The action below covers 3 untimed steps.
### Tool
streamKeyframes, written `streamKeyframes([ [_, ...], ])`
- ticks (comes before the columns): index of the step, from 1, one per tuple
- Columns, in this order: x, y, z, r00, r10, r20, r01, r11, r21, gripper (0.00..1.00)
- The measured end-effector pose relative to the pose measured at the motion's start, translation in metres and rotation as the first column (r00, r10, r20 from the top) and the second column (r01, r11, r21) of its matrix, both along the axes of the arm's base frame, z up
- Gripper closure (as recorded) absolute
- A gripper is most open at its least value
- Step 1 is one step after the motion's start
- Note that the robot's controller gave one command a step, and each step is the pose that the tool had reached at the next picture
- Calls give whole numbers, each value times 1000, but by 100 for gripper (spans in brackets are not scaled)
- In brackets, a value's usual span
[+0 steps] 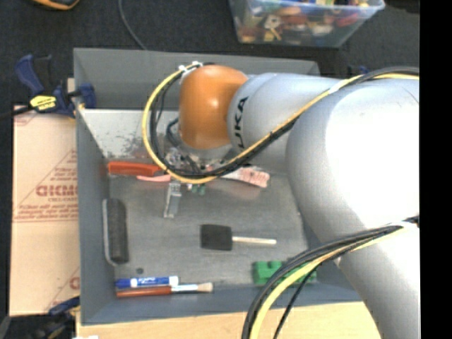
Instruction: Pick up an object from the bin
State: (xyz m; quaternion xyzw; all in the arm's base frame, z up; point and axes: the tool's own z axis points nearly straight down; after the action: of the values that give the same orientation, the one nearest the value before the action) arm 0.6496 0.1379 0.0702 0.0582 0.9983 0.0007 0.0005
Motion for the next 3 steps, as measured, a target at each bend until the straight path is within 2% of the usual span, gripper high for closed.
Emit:
streamKeyframes([
  [1, 4, 5, 60, 1000, 1, 16, -2, 1000, 7, 0],
  [2, 6, -92, 30, 1000, 4, -5, -4, 1000, -4, 0],
  [3, -4, -115, 0, 995, -100, 16, 100, 995, 12, 0],
])
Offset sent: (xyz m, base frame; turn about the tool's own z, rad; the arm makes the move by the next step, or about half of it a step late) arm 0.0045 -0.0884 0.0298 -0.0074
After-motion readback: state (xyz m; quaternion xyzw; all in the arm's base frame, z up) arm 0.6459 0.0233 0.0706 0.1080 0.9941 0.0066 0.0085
